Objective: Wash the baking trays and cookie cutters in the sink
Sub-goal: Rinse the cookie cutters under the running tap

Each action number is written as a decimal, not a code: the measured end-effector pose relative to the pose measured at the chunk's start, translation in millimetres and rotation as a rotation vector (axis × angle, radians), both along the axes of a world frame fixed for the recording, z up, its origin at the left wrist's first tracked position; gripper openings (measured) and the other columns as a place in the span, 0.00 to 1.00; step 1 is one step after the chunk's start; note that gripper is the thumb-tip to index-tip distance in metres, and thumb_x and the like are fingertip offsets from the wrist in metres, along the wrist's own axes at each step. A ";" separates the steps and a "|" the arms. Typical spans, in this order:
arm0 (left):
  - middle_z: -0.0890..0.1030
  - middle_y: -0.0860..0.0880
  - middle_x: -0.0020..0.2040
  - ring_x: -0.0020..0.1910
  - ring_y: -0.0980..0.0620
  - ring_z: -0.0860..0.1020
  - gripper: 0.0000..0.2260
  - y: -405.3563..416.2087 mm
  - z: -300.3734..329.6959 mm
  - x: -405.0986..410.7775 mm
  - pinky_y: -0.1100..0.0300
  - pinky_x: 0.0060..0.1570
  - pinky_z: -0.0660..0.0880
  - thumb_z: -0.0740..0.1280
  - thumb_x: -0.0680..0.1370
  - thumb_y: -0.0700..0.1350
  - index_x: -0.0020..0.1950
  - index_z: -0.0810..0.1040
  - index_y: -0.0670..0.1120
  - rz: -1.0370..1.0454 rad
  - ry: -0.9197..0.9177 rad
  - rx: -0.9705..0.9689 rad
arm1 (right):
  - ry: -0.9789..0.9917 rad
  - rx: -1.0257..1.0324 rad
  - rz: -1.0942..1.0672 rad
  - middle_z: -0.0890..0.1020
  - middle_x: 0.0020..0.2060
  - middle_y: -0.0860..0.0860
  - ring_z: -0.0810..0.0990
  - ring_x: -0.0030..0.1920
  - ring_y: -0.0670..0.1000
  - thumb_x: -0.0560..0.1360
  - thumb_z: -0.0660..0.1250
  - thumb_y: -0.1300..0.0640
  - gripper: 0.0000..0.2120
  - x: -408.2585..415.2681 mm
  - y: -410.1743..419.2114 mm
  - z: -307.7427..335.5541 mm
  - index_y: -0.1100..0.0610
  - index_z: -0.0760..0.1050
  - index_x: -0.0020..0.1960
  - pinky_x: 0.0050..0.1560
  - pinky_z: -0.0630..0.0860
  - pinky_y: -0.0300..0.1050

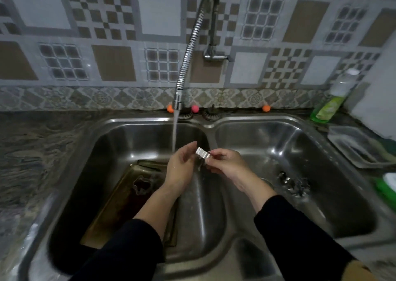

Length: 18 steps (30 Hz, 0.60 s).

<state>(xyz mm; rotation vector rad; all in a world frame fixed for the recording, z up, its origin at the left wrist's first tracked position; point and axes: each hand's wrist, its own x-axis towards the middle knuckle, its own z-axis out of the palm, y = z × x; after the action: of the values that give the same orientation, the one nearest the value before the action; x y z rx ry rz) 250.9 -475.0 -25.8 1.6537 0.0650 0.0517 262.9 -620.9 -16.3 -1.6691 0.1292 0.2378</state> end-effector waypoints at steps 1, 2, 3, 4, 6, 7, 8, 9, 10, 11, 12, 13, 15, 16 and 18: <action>0.80 0.47 0.60 0.58 0.53 0.78 0.17 -10.2 -3.9 3.5 0.64 0.59 0.72 0.61 0.79 0.34 0.67 0.75 0.44 -0.035 -0.005 0.100 | -0.036 -0.061 -0.060 0.83 0.41 0.51 0.82 0.42 0.49 0.70 0.74 0.65 0.08 0.6 -12.4 -2.2 0.54 0.79 0.45 0.50 0.79 0.44; 0.79 0.46 0.62 0.60 0.52 0.77 0.17 -21.7 -8.9 6.9 0.64 0.60 0.71 0.61 0.80 0.35 0.67 0.74 0.44 -0.073 -0.025 0.252 | -0.069 -0.146 -0.123 0.82 0.39 0.50 0.80 0.39 0.46 0.69 0.74 0.65 0.08 0.7 -27.2 -4.8 0.55 0.79 0.43 0.47 0.77 0.38; 0.77 0.44 0.65 0.64 0.49 0.74 0.17 -34.0 -14.6 9.7 0.62 0.64 0.68 0.61 0.80 0.37 0.69 0.73 0.44 -0.115 -0.043 0.414 | -0.093 -0.241 -0.176 0.81 0.39 0.48 0.78 0.38 0.44 0.69 0.75 0.64 0.07 0.4 -43.4 -7.5 0.57 0.79 0.43 0.43 0.73 0.31; 0.71 0.43 0.71 0.71 0.47 0.68 0.18 -46.4 -19.1 11.0 0.57 0.70 0.63 0.60 0.81 0.41 0.71 0.70 0.44 -0.161 -0.047 0.559 | -0.107 -0.336 -0.217 0.81 0.39 0.48 0.77 0.38 0.43 0.68 0.75 0.63 0.07 -0.7 -61.9 -11.3 0.58 0.80 0.45 0.39 0.70 0.28; 0.52 0.46 0.79 0.78 0.48 0.48 0.24 -68.5 -25.5 9.4 0.47 0.75 0.50 0.56 0.82 0.50 0.77 0.58 0.43 -0.252 0.048 0.757 | -0.092 -0.505 -0.282 0.81 0.41 0.48 0.79 0.42 0.46 0.68 0.76 0.60 0.09 -4.2 -102.6 -22.0 0.60 0.82 0.48 0.41 0.70 0.30; 0.44 0.48 0.80 0.78 0.50 0.41 0.28 -78.3 -29.3 7.9 0.43 0.74 0.45 0.53 0.83 0.54 0.79 0.51 0.44 -0.294 0.108 0.840 | -0.070 -0.577 -0.317 0.83 0.42 0.49 0.80 0.45 0.48 0.68 0.76 0.59 0.10 -6.0 -123.3 -28.1 0.60 0.83 0.48 0.46 0.71 0.32; 0.38 0.49 0.79 0.77 0.51 0.36 0.31 -87.3 -32.4 5.0 0.41 0.73 0.43 0.51 0.82 0.57 0.79 0.44 0.44 -0.316 0.149 0.924 | -0.046 -0.635 -0.353 0.85 0.45 0.51 0.82 0.48 0.50 0.68 0.76 0.57 0.11 -8.1 -143.1 -33.5 0.59 0.84 0.49 0.49 0.71 0.35; 0.34 0.49 0.78 0.76 0.51 0.34 0.32 -95.2 -36.1 1.4 0.40 0.73 0.41 0.49 0.82 0.59 0.79 0.40 0.44 -0.303 0.158 1.003 | -0.014 -0.681 -0.386 0.85 0.47 0.52 0.82 0.51 0.51 0.69 0.76 0.56 0.11 -9.0 -162.6 -38.5 0.58 0.84 0.50 0.50 0.70 0.35; 0.32 0.49 0.77 0.76 0.51 0.33 0.34 -101.6 -40.0 -2.2 0.40 0.73 0.41 0.48 0.81 0.60 0.78 0.38 0.44 -0.264 0.144 1.072 | 0.021 -0.716 -0.416 0.85 0.48 0.52 0.82 0.52 0.50 0.69 0.75 0.55 0.12 -8.6 -180.5 -43.0 0.57 0.84 0.51 0.49 0.70 0.34; 0.32 0.48 0.77 0.76 0.50 0.33 0.34 -106.0 -42.3 -4.9 0.40 0.73 0.40 0.48 0.81 0.61 0.78 0.38 0.44 -0.213 0.125 1.123 | 0.049 -0.743 -0.441 0.85 0.49 0.51 0.82 0.52 0.50 0.70 0.74 0.53 0.12 -6.9 -197.0 -47.1 0.56 0.84 0.52 0.49 0.70 0.34; 0.33 0.48 0.77 0.76 0.50 0.33 0.35 -108.7 -43.5 -6.3 0.40 0.73 0.40 0.47 0.80 0.62 0.78 0.38 0.44 -0.172 0.114 1.155 | 0.073 -0.759 -0.460 0.85 0.49 0.51 0.82 0.51 0.50 0.71 0.74 0.52 0.12 -3.3 -212.2 -51.4 0.54 0.84 0.52 0.50 0.72 0.34; 0.33 0.48 0.77 0.76 0.51 0.33 0.36 -110.6 -43.9 -6.7 0.41 0.74 0.39 0.47 0.80 0.63 0.78 0.38 0.44 -0.146 0.110 1.177 | 0.093 -0.780 -0.471 0.85 0.49 0.51 0.82 0.51 0.51 0.71 0.73 0.51 0.11 1.7 -226.2 -55.6 0.53 0.83 0.52 0.51 0.74 0.37; 0.33 0.49 0.77 0.76 0.51 0.33 0.36 -112.5 -44.7 -6.1 0.41 0.74 0.39 0.47 0.79 0.64 0.78 0.37 0.45 -0.128 0.110 1.205 | 0.139 -0.849 -0.473 0.85 0.47 0.50 0.82 0.50 0.51 0.71 0.72 0.47 0.11 16.4 -247.3 -65.8 0.50 0.83 0.51 0.50 0.76 0.41; 0.32 0.49 0.77 0.76 0.52 0.33 0.37 -113.1 -44.4 -6.0 0.42 0.75 0.40 0.47 0.79 0.65 0.78 0.37 0.45 -0.124 0.111 1.217 | 0.161 -0.881 -0.469 0.85 0.47 0.50 0.82 0.49 0.51 0.71 0.72 0.46 0.11 24.8 -254.8 -72.3 0.49 0.83 0.51 0.50 0.77 0.42; 0.32 0.50 0.77 0.75 0.53 0.32 0.37 -113.9 -44.3 -5.6 0.41 0.75 0.40 0.48 0.79 0.65 0.78 0.37 0.46 -0.107 0.110 1.236 | 0.181 -0.925 -0.459 0.84 0.46 0.49 0.82 0.49 0.51 0.72 0.71 0.47 0.10 41.9 -264.7 -87.4 0.49 0.83 0.50 0.49 0.78 0.42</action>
<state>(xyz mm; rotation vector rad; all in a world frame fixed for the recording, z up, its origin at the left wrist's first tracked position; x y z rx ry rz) 245.4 -588.9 -70.1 2.8923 0.0244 -0.1061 304.8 -885.6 -103.8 -2.4595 0.8514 -0.0424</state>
